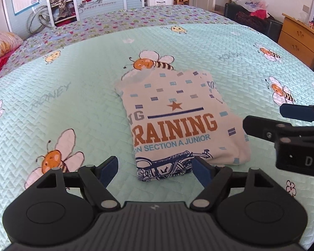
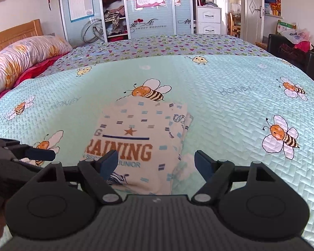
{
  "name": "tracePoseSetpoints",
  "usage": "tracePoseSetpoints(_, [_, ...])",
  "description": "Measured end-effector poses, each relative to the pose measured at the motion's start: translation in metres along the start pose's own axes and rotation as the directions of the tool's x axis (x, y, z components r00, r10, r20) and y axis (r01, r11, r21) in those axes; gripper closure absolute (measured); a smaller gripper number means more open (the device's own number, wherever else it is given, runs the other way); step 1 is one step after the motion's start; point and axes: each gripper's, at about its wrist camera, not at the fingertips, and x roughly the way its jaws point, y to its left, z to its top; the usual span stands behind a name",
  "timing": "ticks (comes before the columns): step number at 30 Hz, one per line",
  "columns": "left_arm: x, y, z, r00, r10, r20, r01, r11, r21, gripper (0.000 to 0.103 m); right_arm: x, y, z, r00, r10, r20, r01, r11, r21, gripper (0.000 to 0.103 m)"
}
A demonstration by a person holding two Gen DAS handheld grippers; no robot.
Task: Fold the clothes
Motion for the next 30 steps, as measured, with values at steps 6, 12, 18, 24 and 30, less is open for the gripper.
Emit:
tracePoseSetpoints(6, [-0.022, 0.005, 0.010, 0.998, 0.051, 0.026, -0.050, 0.998, -0.039, 0.023, -0.007, 0.016, 0.026, 1.000, -0.010, -0.021, 0.011, 1.000, 0.019, 0.023])
tracePoseSetpoints(12, [-0.037, 0.008, 0.017, 0.996, 0.079, 0.051, -0.076, 0.995, -0.062, 0.022, -0.011, 0.024, 0.037, 1.000, -0.013, -0.021, 0.013, 1.000, 0.027, 0.023])
tracePoseSetpoints(18, [-0.042, 0.009, 0.022, 0.993, 0.098, 0.062, -0.093, 0.993, -0.075, 0.022, -0.010, 0.027, 0.043, 0.999, -0.033, -0.037, 0.035, 0.999, 0.034, 0.023])
tracePoseSetpoints(24, [-0.041, 0.011, 0.023, 0.992, 0.110, 0.054, -0.105, 0.991, -0.086, 0.022, -0.007, 0.030, 0.047, 0.997, -0.051, -0.052, 0.053, 0.998, 0.038, 0.023])
tracePoseSetpoints(30, [-0.040, 0.013, 0.022, 0.992, 0.113, 0.048, -0.108, 0.990, -0.092, 0.022, -0.003, 0.033, 0.046, 0.996, -0.060, -0.065, 0.062, 0.998, 0.033, 0.023])
